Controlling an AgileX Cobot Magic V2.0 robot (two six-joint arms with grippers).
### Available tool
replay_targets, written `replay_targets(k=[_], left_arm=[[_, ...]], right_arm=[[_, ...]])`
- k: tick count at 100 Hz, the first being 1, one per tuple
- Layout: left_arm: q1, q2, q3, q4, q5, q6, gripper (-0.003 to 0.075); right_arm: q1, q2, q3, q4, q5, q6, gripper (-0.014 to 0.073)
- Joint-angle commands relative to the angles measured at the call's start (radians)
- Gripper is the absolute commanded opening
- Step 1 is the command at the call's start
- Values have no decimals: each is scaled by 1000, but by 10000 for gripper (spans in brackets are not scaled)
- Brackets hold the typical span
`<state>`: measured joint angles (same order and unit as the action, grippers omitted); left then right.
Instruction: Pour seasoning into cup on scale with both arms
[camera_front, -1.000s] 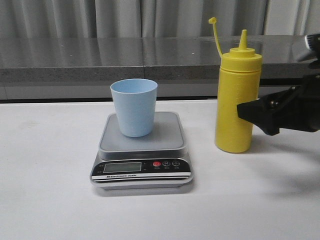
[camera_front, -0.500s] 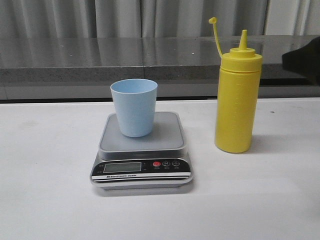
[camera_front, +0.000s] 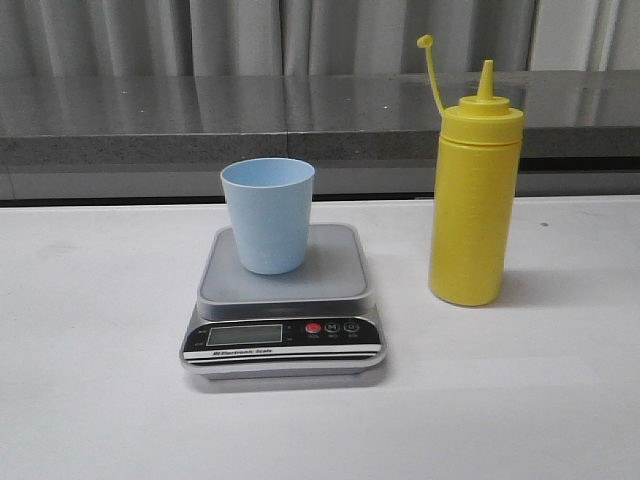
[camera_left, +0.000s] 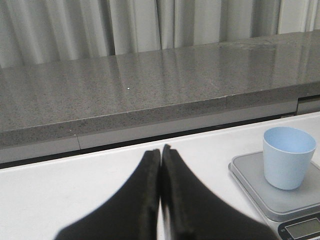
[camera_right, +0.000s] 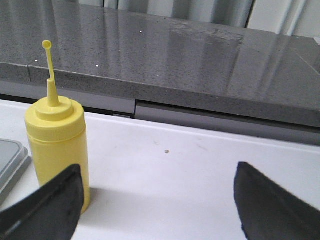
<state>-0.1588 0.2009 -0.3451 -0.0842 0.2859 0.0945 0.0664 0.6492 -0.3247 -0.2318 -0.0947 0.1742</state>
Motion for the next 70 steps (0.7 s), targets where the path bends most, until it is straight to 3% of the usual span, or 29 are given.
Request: replay_targets(k=[1,24,36,70], left_arm=[[2,8,-24,-4,-76,-3,-18],[2,8,-24,-4,-76,-3,-18],[2,8,-24,-4,-76,-3,-18],[2,8,-24,-4,-76,-3,-18]], right_arm=[[-5,-78,-24,15,44,-11,610],[-5,-266,-24,42,229,-11,606],[-5,-334,-24,42,279,-11,521],[-5,-366,-24,42,292,-11,-122]])
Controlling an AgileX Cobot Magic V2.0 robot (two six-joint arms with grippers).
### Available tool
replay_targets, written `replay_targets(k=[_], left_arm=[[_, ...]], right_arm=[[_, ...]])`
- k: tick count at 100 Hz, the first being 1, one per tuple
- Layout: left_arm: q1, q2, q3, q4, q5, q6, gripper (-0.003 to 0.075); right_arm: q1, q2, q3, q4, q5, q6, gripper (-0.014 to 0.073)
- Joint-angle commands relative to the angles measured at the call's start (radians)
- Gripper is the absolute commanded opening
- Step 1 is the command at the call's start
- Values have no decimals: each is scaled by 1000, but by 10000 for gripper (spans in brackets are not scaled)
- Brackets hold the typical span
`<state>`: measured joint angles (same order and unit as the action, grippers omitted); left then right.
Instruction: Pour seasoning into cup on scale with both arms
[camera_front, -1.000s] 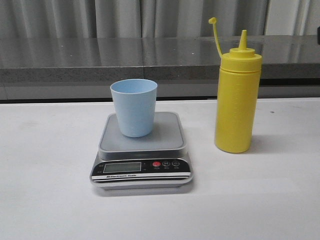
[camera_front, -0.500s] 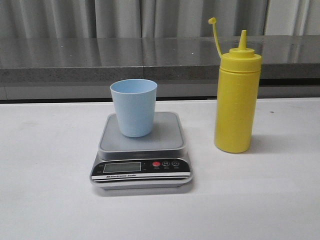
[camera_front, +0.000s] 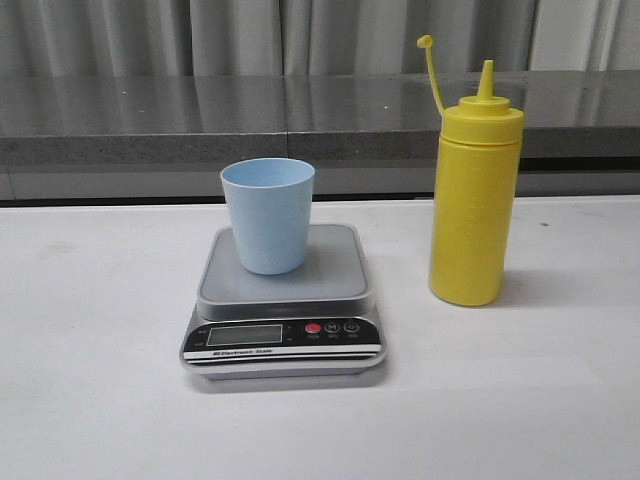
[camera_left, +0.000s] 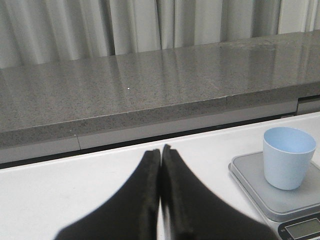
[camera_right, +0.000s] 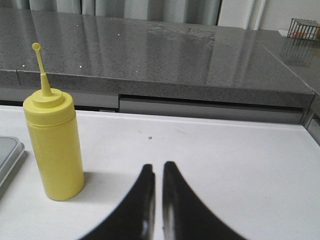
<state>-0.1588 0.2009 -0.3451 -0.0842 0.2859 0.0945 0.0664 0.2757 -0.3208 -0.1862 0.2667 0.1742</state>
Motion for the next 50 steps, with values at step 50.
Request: replay_targets(k=[50], left_arm=[[2,8,-24,-4,-76,-3,-18]], right_arm=[[-5,8,-28,-4,-69,-11,-120]])
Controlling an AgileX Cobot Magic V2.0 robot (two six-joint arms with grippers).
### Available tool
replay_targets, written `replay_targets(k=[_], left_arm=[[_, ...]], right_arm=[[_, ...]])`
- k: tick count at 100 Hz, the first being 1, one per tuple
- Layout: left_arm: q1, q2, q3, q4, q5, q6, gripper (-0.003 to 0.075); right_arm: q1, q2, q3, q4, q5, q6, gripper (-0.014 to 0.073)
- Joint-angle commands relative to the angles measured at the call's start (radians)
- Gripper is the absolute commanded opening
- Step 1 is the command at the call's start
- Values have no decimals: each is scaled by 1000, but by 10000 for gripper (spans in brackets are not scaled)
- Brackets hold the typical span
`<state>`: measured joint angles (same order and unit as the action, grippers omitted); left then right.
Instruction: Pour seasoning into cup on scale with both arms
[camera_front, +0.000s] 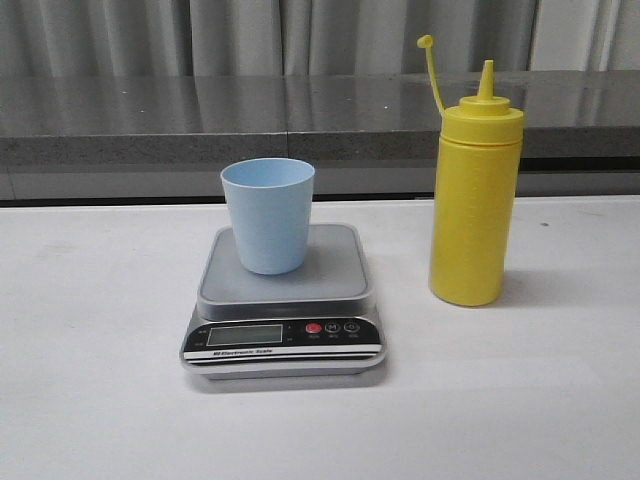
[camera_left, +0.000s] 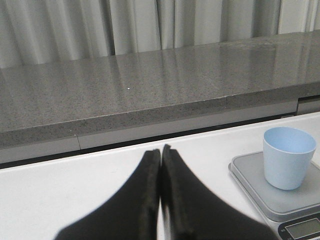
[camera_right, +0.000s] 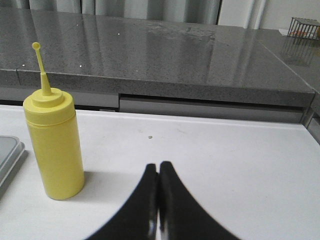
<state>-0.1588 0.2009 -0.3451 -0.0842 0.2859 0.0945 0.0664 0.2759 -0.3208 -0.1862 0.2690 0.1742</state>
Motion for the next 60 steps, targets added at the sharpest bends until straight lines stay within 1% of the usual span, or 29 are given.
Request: replay_targets(k=[1,37,60], left_arm=[[2,8,-24,-4,-76,-3,-18],[2,8,-24,-4,-76,-3,-18],[2,8,-24,-4,-76,-3,-18]], right_arm=[[-5,7,-28,-4,-72,-11,-120],[-5,-3,-26,-10,-72,-11,-120],[-5,-146,71,-11,-78,-12,-120]])
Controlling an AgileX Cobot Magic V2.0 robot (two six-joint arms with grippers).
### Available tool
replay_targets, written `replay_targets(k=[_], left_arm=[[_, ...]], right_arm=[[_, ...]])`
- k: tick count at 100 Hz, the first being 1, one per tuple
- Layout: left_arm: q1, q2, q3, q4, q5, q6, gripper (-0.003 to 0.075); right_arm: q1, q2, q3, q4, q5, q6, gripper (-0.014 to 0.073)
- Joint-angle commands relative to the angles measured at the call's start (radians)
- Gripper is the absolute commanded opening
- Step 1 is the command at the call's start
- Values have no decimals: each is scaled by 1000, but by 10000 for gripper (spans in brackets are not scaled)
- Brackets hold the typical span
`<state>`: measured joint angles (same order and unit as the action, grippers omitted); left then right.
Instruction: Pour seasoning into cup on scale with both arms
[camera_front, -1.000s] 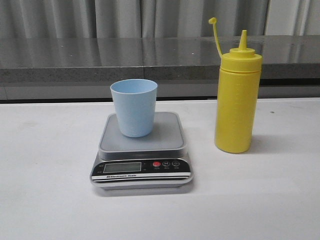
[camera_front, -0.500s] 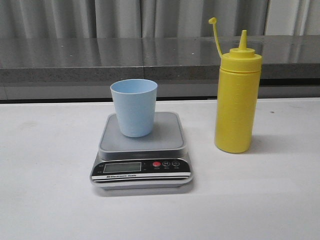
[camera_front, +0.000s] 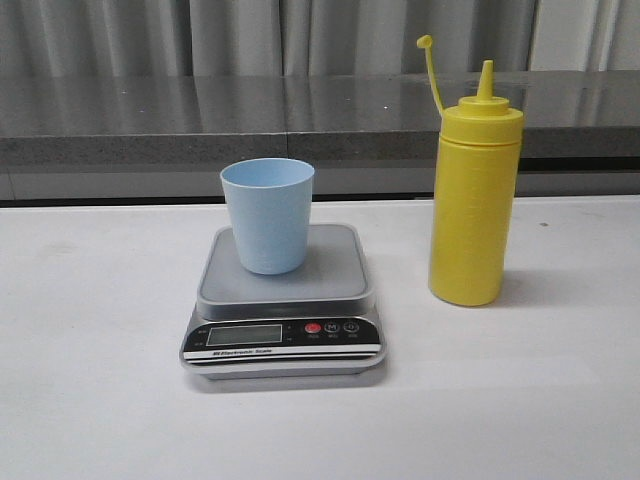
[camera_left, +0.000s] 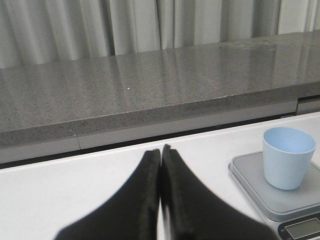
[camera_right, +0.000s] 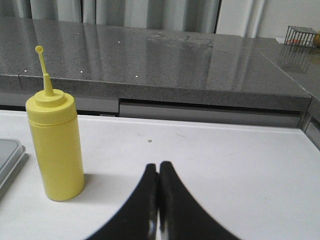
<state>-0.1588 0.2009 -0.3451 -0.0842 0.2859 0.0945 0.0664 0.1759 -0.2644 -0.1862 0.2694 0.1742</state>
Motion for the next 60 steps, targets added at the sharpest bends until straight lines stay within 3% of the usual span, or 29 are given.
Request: replay_targets(k=[1,23,33,60], left_arm=[[2,8,-24,-4,-76,-3,-18],[2,8,-24,-4,-76,-3,-18],[2,8,-24,-4,-76,-3,-18],[2,8,-24,-4,-76,-3,-18]], right_arm=[[-5,-51,23,-11,-80,-12,-120],[-5,-205,135,31,-80,-78,-120],[-5,-202,159,70,-84,-136,-120],[-5,-202,229,70,-136,-143,-120]])
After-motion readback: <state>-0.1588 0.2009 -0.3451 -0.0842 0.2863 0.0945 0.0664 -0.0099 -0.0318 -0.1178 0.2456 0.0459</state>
